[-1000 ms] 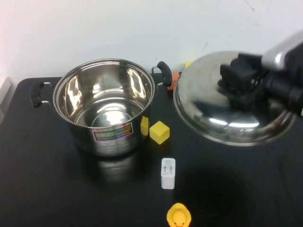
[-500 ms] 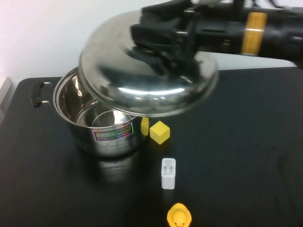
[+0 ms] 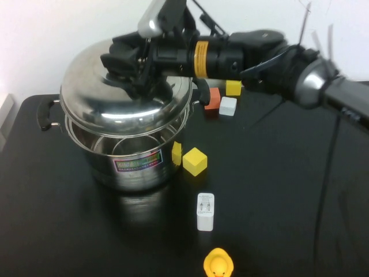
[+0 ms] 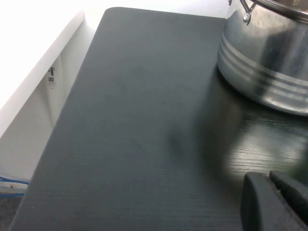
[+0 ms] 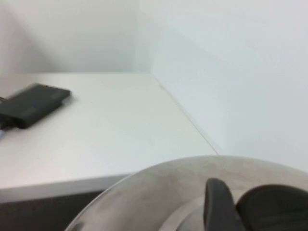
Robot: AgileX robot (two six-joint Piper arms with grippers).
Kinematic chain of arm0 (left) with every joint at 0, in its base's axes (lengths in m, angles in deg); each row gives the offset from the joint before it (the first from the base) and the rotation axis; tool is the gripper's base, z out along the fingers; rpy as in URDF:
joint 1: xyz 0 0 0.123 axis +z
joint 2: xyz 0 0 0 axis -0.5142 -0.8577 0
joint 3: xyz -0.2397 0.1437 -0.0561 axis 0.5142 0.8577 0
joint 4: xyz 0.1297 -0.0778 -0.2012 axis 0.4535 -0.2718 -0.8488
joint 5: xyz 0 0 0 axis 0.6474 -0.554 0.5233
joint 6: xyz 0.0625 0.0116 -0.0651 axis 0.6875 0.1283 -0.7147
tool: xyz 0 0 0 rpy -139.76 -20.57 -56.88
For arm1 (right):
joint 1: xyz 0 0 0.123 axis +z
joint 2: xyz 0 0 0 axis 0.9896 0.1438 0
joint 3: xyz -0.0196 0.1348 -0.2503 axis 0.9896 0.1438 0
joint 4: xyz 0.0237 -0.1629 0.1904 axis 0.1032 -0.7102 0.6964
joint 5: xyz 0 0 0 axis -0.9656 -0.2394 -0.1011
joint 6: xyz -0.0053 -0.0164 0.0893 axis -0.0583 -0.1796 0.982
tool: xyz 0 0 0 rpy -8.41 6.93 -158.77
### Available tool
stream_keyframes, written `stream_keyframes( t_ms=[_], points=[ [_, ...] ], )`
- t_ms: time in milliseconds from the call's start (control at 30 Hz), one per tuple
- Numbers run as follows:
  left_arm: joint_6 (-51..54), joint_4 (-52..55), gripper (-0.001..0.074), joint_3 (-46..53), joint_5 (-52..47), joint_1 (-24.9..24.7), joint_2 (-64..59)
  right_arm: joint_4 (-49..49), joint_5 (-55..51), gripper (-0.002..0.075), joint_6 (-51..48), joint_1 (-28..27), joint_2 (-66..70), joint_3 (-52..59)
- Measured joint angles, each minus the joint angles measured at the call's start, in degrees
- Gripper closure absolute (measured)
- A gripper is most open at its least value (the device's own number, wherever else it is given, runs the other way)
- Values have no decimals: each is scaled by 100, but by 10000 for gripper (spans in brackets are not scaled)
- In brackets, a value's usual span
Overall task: Cover the pot
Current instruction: Place the pot lid on the pot
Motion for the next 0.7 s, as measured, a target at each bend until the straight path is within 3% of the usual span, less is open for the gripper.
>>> stream_keyframes(
  t_ms=[700],
  points=[
    [0, 0, 737, 0, 0, 0, 0, -28, -401, 385, 163, 73, 722, -337]
  ],
)
